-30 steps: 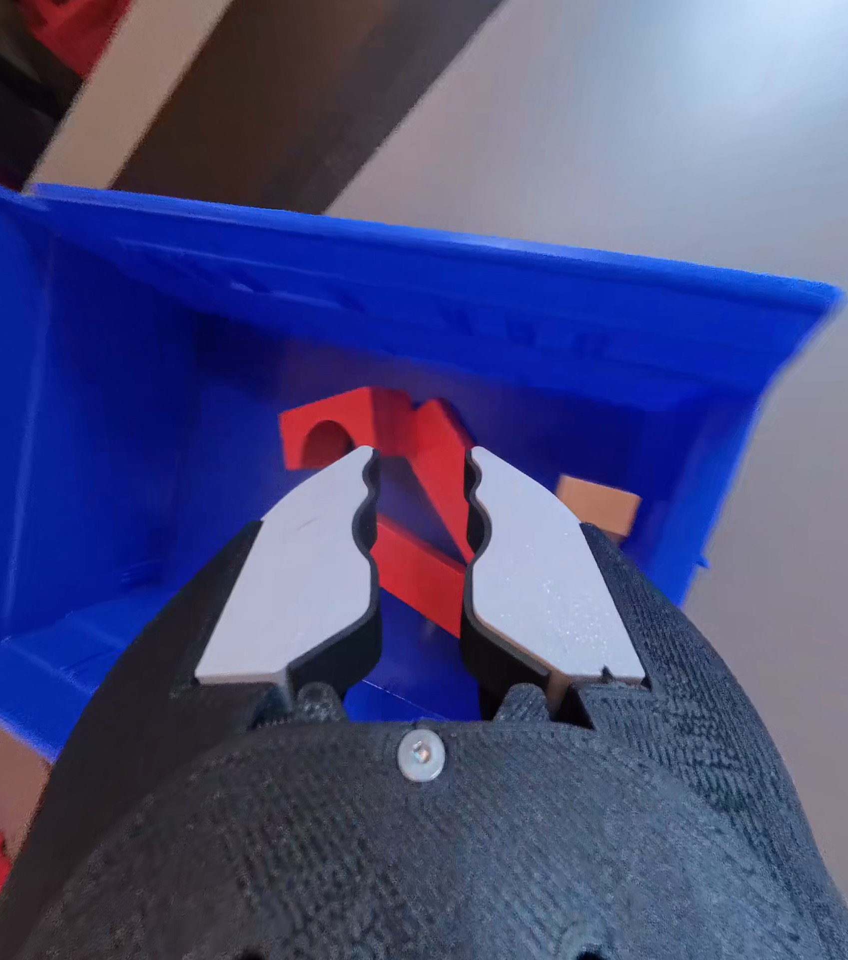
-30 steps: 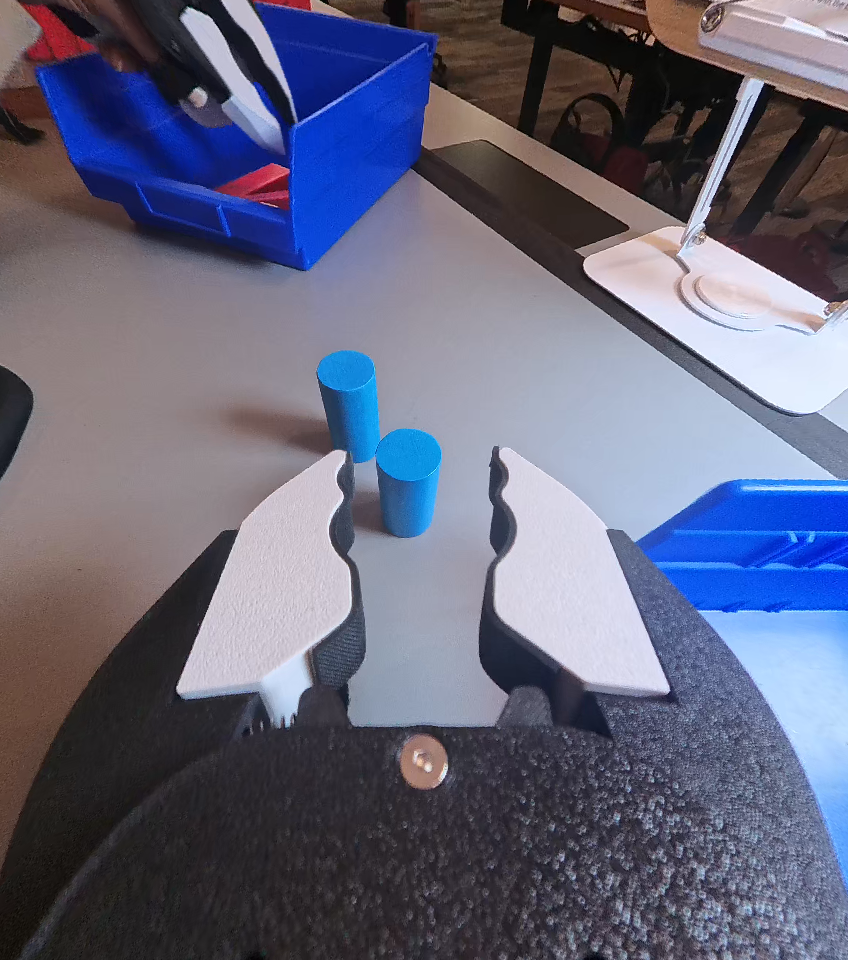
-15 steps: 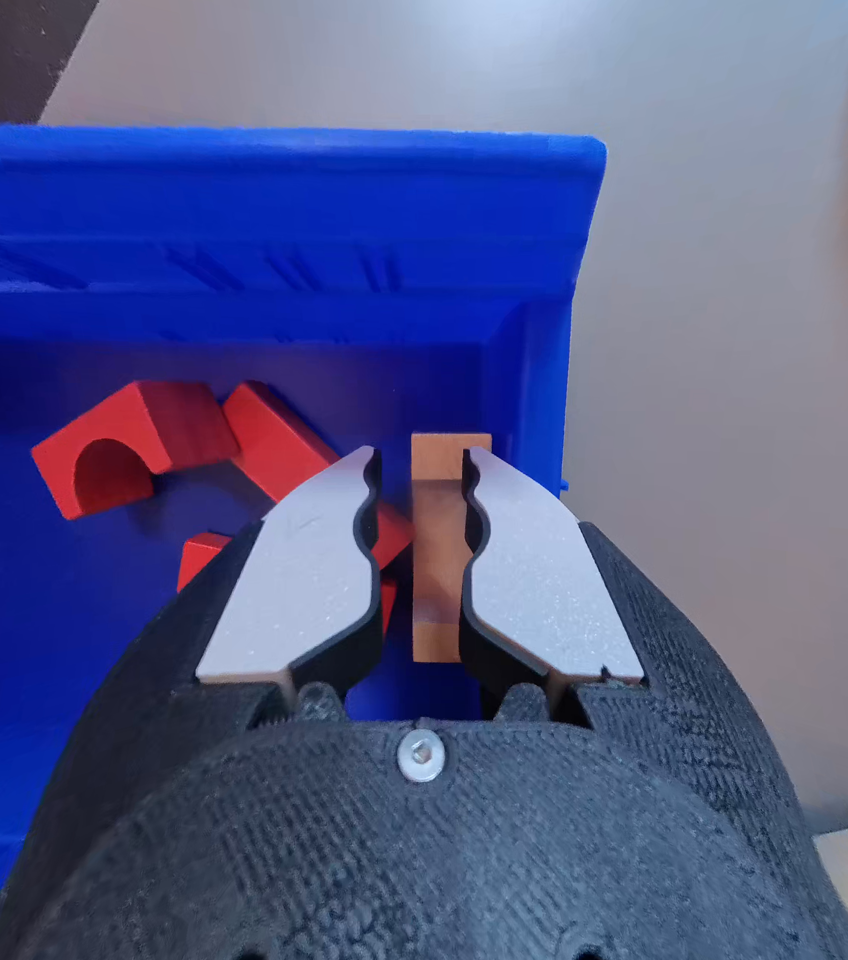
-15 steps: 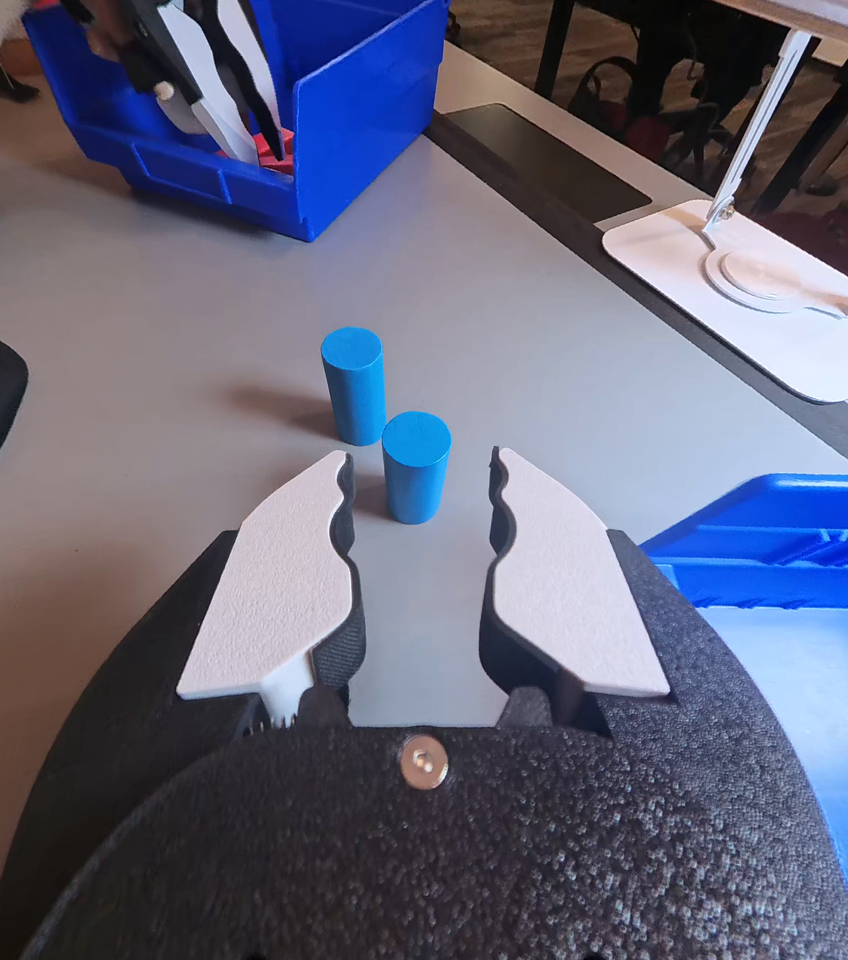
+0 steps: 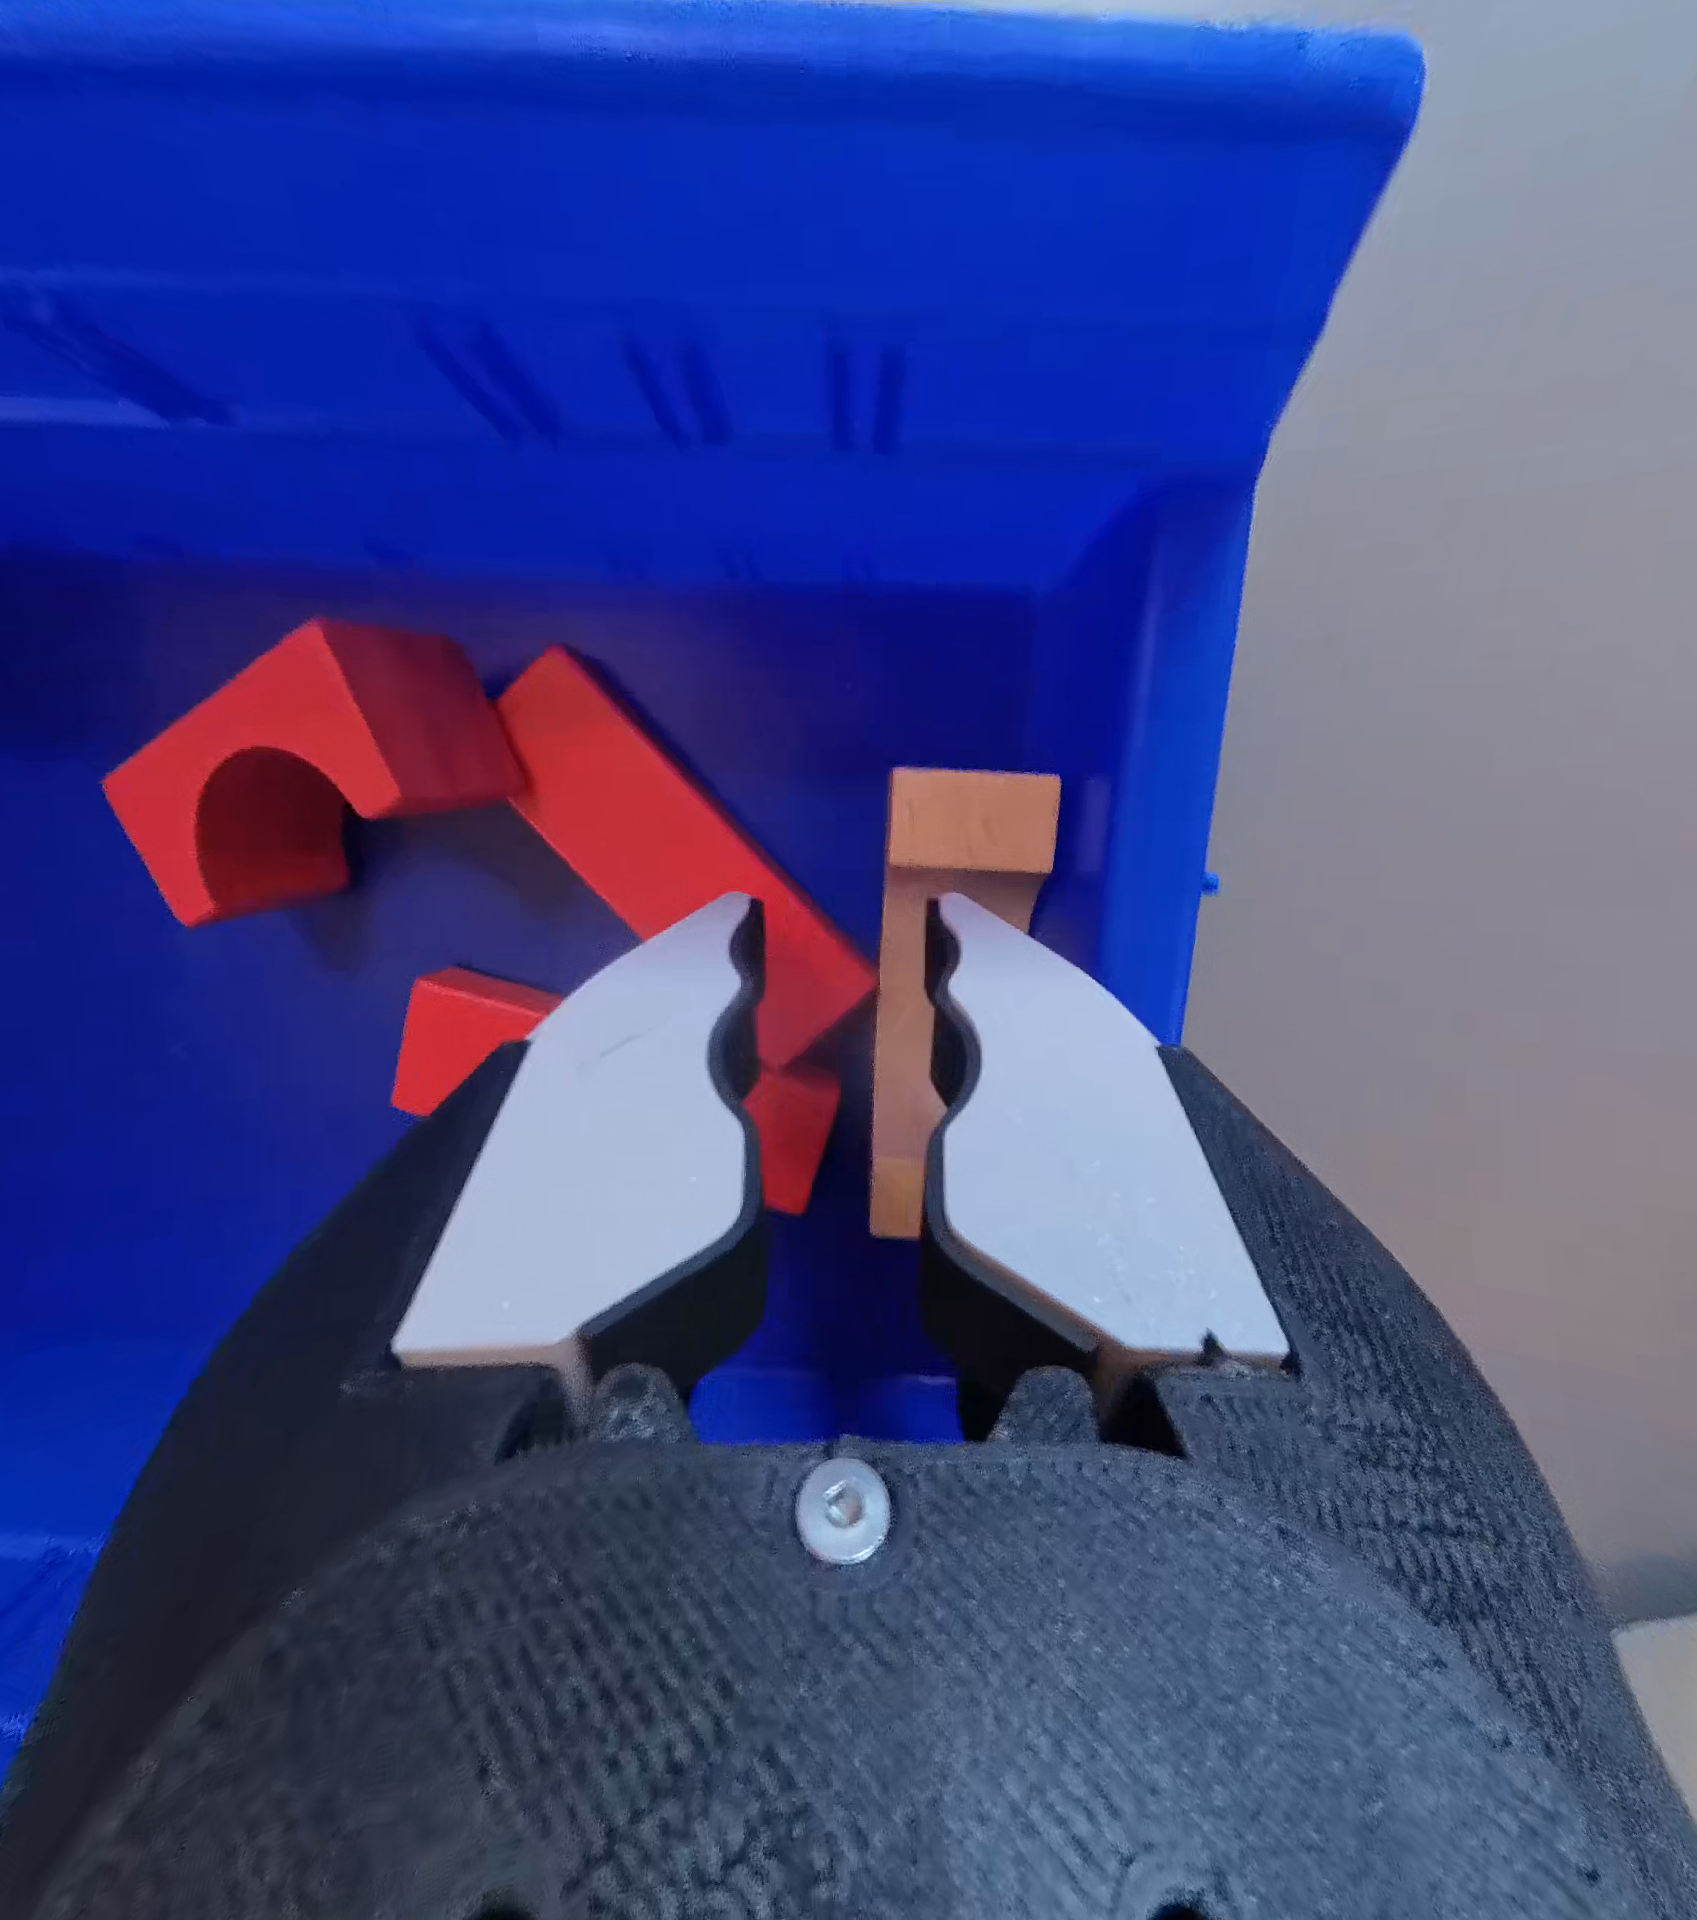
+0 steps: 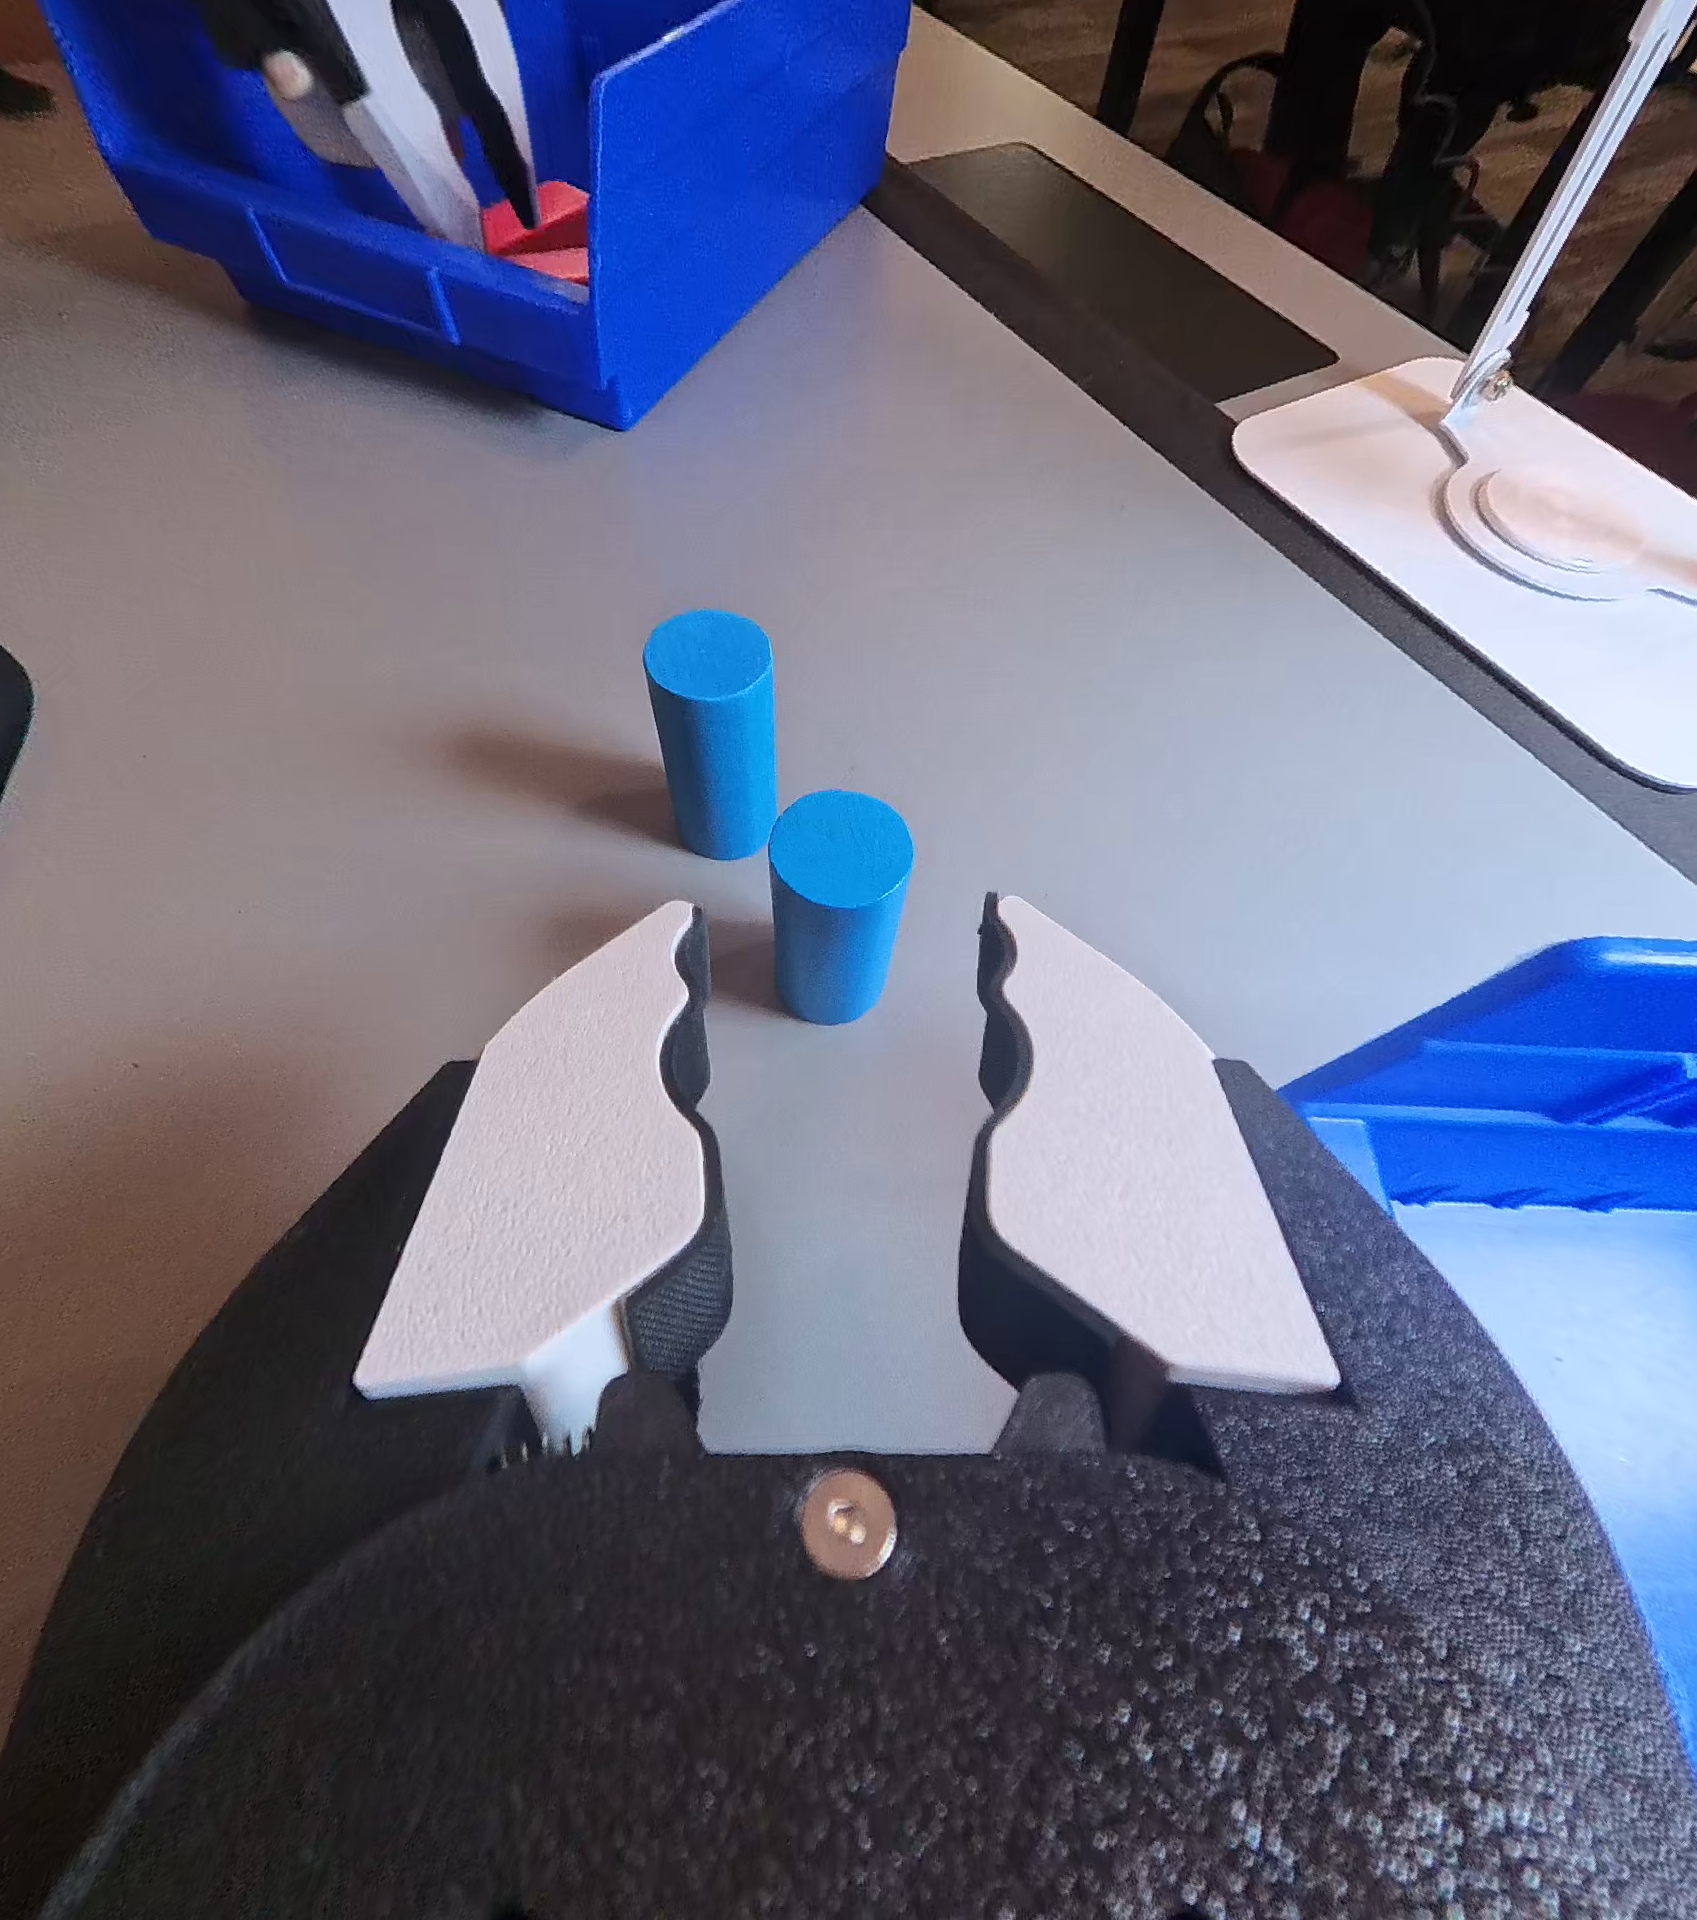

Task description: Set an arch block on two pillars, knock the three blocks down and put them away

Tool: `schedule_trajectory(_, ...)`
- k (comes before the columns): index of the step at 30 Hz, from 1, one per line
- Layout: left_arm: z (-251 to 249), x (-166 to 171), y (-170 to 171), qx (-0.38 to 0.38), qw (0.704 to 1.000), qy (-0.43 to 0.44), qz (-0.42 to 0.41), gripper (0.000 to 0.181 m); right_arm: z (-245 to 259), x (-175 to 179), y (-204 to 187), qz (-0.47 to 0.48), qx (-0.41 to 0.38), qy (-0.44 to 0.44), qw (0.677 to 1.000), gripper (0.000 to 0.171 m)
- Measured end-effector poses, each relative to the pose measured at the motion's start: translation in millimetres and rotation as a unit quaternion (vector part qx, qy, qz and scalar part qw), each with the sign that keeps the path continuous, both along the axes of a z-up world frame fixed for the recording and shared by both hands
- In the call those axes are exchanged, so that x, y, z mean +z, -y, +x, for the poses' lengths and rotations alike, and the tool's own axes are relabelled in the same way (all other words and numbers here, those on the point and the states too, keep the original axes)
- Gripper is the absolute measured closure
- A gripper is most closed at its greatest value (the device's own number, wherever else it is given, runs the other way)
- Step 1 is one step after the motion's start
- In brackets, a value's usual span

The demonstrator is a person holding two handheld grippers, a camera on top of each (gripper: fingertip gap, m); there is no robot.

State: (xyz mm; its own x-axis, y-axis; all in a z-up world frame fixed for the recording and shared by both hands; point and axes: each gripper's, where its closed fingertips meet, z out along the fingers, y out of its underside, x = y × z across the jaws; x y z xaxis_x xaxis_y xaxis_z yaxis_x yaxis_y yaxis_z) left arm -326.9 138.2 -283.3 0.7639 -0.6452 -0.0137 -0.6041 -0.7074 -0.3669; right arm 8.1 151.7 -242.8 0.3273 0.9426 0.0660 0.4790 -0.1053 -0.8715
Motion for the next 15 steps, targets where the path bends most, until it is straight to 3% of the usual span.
schedule_trajectory(3, -14.6, 2.7, 11.8, 0.011, 0.999, -0.038, -0.014, 0.141, 0.3, -1.2, 0.2, 0.001, 0.001, 0.004, 1.000, 0.121)
schedule_trajectory(8, -34.4, 8.9, 35.5, 0.036, 0.995, -0.083, -0.044, 0.141, -0.4, -4.8, 0.9, -0.003, 0.004, 0.010, 1.000, 0.121)
schedule_trajectory(15, -38.8, 0.9, 46.9, 0.076, 0.985, -0.117, -0.099, 0.162, -1.2, -9.7, 3.0, -0.001, 0.007, 0.026, 1.000, 0.121)
